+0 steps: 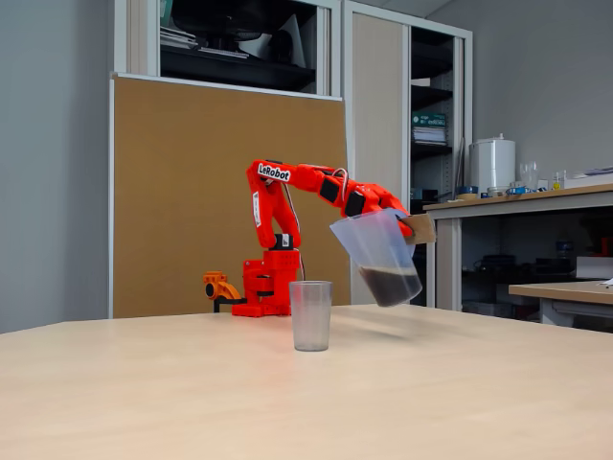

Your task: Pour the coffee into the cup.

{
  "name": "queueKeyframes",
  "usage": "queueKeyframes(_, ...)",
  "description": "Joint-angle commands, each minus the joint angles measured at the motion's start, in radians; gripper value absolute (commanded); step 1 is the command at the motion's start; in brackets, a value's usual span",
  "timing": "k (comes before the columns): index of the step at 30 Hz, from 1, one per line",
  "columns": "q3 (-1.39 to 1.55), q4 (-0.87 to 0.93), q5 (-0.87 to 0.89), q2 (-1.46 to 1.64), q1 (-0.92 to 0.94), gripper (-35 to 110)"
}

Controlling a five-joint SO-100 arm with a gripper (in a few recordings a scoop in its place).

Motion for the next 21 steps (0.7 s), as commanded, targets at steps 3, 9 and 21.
queueKeyframes(3, -0.077, -0.083, 0.054, -0.025, 0.002, 0)
queueKeyframes(9, -0.083, -0.127, 0.104, -0.049, 0.014, 0)
queueKeyframes(21, -0.06, -0.19, 0.238, -0.044, 0.064, 0)
